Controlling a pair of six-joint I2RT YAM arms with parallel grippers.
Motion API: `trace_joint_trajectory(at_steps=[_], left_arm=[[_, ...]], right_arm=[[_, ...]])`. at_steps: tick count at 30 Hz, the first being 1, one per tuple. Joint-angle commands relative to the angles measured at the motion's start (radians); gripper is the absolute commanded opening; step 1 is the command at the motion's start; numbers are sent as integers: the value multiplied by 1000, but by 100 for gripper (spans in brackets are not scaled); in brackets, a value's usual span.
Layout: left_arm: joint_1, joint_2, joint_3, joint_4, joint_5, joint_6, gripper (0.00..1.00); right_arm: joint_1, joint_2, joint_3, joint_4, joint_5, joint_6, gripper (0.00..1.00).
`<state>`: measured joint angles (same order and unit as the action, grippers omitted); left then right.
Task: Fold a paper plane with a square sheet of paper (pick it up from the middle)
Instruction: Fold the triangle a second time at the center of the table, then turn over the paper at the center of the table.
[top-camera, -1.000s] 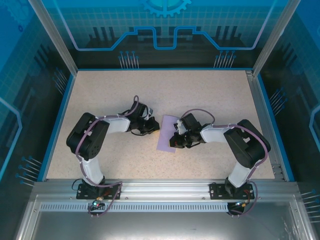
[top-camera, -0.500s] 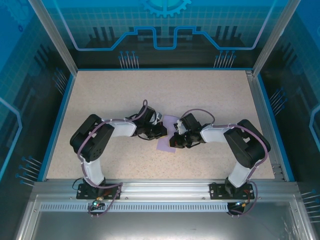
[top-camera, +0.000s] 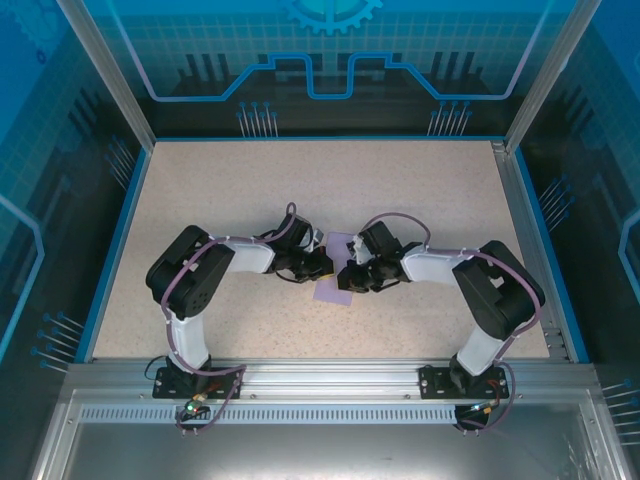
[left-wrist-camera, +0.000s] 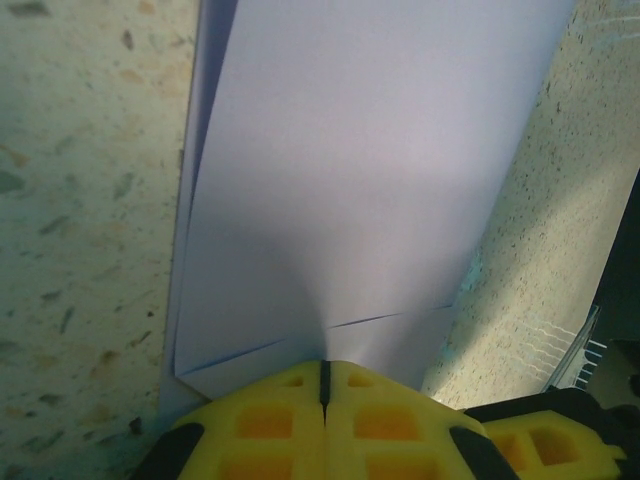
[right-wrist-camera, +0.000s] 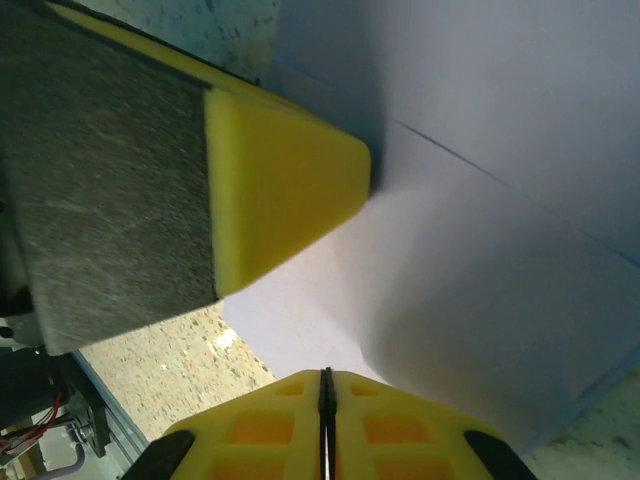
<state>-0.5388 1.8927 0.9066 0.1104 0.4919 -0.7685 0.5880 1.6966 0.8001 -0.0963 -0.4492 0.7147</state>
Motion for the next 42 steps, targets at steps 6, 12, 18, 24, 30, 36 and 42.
trace_joint_trajectory(at_steps=[6, 12, 18, 24, 30, 36, 42], left_arm=[[-5, 43, -17, -61, -48, 1, 3], [-4, 43, -17, -68, -55, 3, 2], [-3, 34, -20, -71, -62, 5, 3], [-6, 17, -21, -54, -44, 1, 4], [-5, -18, -13, -48, -25, 3, 7], [-6, -22, 3, -61, -19, 11, 9], [-6, -26, 4, -58, -18, 8, 10]], right_arm=[[4, 40, -97, 5, -17, 15, 11], [4, -64, -206, -9, -2, 11, 12], [0, -150, -240, -80, -14, -35, 13], [-42, -251, -230, -109, 42, -14, 19], [-103, -237, -184, -12, 53, 76, 34], [-111, -126, -118, 64, 34, 136, 34], [-111, -78, -98, 70, 88, 177, 34]])
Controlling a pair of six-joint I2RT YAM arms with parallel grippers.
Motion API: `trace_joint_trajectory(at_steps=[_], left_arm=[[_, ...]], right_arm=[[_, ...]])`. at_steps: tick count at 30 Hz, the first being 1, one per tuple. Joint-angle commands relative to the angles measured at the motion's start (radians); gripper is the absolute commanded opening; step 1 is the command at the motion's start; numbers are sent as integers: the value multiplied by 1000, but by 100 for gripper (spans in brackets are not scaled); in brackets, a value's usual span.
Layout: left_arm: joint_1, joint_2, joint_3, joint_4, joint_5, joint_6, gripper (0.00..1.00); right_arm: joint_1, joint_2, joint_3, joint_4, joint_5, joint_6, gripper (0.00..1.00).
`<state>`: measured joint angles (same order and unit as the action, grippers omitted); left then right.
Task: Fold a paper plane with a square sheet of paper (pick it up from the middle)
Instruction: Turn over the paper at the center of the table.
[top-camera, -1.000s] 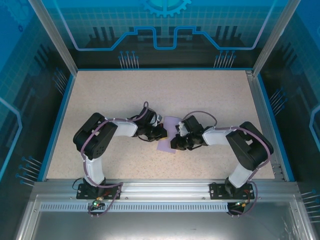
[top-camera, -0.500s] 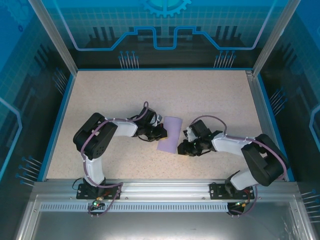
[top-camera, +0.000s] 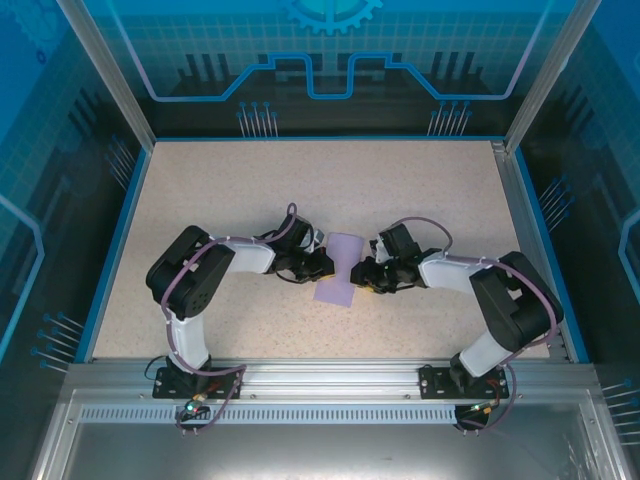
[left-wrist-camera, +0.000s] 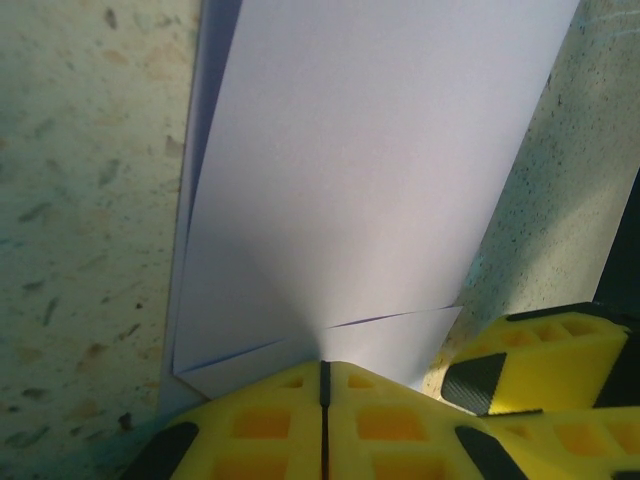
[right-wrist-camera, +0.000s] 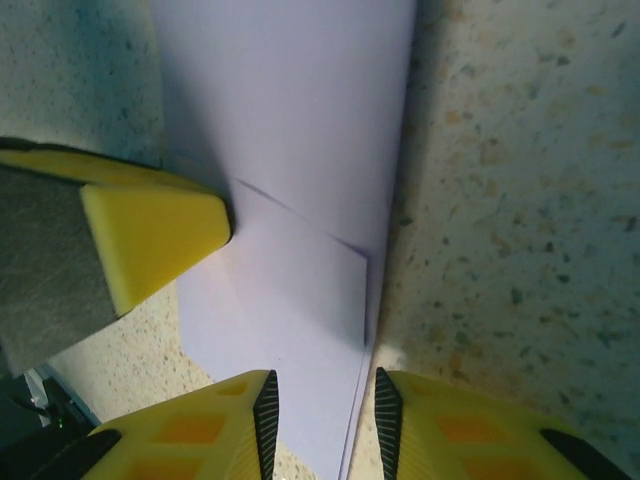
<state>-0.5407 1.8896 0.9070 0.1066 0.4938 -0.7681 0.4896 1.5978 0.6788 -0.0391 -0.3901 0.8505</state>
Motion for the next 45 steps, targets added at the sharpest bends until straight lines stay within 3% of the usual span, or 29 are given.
trace_joint_trajectory(at_steps=[1, 23, 45], left_arm=[[-2, -23, 3, -56, -20, 8, 10], [-4, -29, 2, -58, -24, 6, 10], [-3, -37, 10, -64, -20, 10, 11]], right_arm=[[-13, 26, 24, 14, 32, 45, 34], [-11, 71, 26, 108, -50, 75, 30], [-6, 83, 48, 38, -6, 59, 29]])
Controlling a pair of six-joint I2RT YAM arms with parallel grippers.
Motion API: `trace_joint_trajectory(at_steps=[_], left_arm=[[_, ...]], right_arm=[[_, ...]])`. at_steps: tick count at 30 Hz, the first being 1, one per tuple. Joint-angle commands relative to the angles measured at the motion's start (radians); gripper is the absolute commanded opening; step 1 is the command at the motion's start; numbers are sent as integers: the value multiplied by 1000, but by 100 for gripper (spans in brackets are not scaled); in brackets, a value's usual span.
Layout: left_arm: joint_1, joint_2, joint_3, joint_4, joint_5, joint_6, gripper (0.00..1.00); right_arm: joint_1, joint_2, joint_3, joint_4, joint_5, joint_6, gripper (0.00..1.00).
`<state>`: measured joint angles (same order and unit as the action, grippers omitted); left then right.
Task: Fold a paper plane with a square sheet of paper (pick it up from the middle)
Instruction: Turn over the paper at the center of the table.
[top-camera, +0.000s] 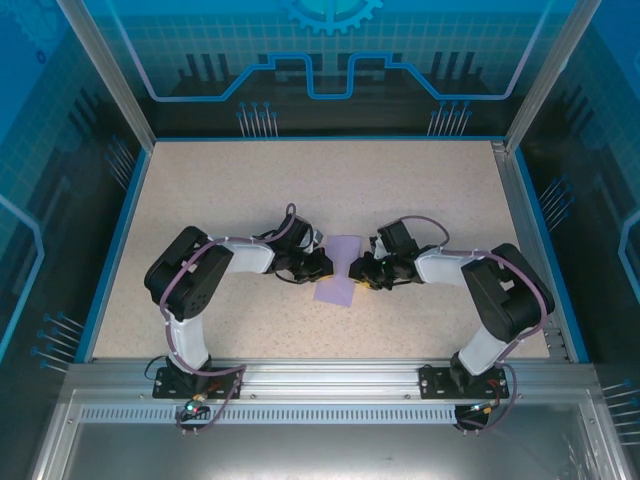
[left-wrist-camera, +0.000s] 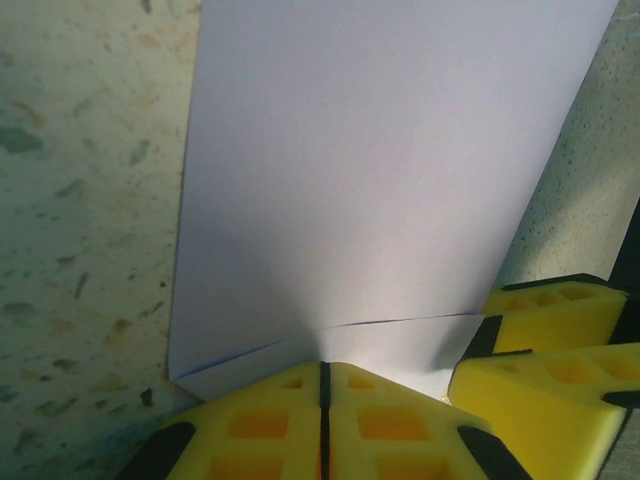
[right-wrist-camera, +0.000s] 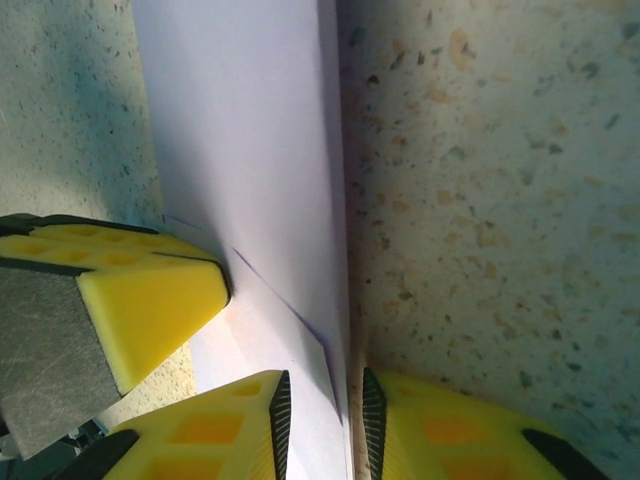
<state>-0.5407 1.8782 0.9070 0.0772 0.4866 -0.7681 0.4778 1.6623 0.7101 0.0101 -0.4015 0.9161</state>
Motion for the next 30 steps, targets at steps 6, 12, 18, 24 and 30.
trace_joint_trajectory(at_steps=[6, 12, 18, 24, 30], left_arm=[[-3, -21, 12, -40, -13, 13, 11], [-3, -15, 15, -41, -13, 15, 11], [-2, -20, 10, -43, -19, 16, 11], [0, -30, 10, -43, -33, 9, 12], [1, -40, -2, -21, -34, -8, 13]], right_arm=[[8, 26, 16, -8, 17, 0, 29], [8, 32, 15, 38, -18, 14, 28], [7, -1, -4, 76, -18, 21, 28], [1, -6, -23, 103, -35, 25, 30], [2, 5, -42, 147, -74, 12, 30]])
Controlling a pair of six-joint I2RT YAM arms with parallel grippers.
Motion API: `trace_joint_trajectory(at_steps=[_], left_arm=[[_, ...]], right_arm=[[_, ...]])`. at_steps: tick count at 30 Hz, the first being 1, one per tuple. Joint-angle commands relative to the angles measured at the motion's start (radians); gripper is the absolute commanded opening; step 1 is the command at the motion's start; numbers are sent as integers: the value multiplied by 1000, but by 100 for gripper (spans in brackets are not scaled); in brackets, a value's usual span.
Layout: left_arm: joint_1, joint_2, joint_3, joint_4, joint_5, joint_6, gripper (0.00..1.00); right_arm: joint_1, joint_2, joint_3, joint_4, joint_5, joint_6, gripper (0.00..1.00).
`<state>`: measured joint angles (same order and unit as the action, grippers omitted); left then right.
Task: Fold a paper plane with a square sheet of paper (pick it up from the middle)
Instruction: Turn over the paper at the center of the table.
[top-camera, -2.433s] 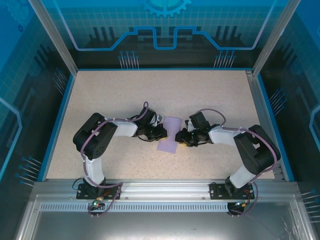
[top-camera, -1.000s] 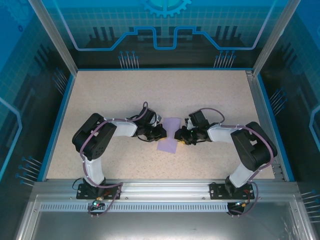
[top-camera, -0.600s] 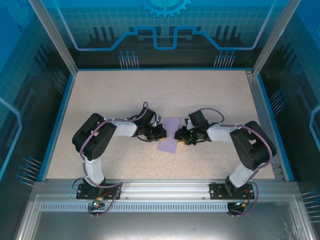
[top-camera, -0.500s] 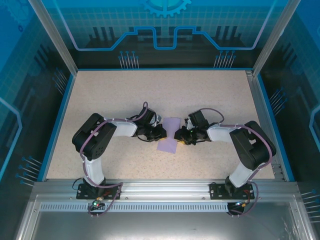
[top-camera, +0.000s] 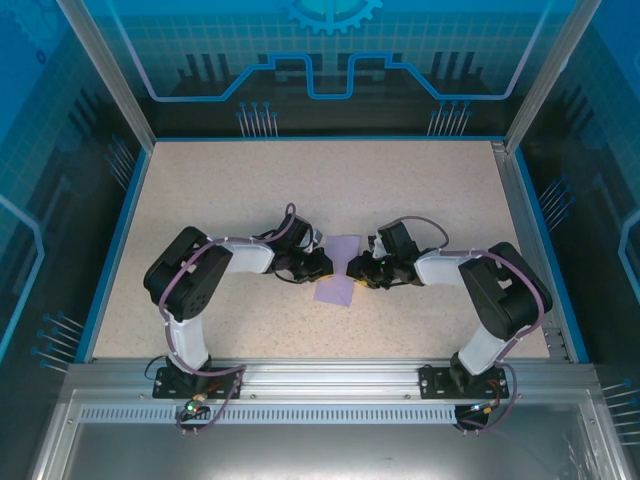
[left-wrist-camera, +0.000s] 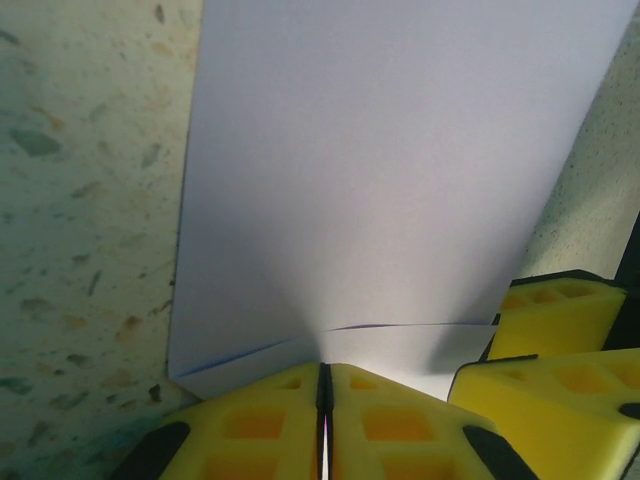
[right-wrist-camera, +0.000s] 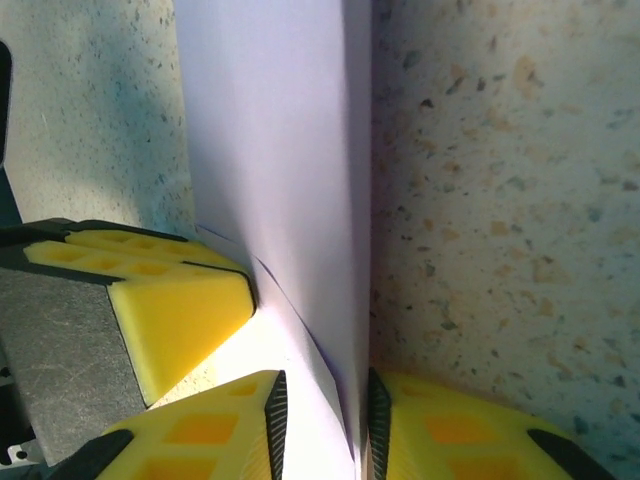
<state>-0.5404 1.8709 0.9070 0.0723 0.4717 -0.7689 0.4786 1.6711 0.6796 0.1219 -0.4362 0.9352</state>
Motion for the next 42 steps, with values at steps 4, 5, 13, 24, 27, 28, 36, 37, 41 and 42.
trace_joint_trajectory(at_steps=[4, 5, 13, 24, 27, 28, 36, 37, 41, 42], left_arm=[[1, -36, -2, -9, -15, -16, 14], [1, -37, -2, -8, -15, -16, 14], [1, -77, -21, 5, -32, -29, 15], [8, -427, -118, -99, -325, -22, 28], [15, -532, -145, -154, -435, -20, 33], [17, -566, -157, -170, -470, -22, 35], [50, -740, -226, -255, -670, -52, 47], [52, -756, -230, -272, -688, -61, 48], [61, -808, -248, -317, -730, -74, 51], [62, -819, -252, -327, -740, -76, 52]], right_arm=[[5, 3, -30, 62, -55, -26, 29], [5, 6, -29, 71, -63, -30, 28], [12, 22, -14, 85, -68, -49, 19], [14, -248, 169, -457, 114, -327, 7], [26, -320, 290, -750, 313, -407, 8], [36, -331, 345, -857, 408, -424, 8], [202, -199, 691, -1458, 1080, -324, 6], [225, -173, 710, -1473, 1104, -307, 6], [304, -23, 764, -1442, 1062, -275, 7], [317, 25, 777, -1427, 1039, -271, 7]])
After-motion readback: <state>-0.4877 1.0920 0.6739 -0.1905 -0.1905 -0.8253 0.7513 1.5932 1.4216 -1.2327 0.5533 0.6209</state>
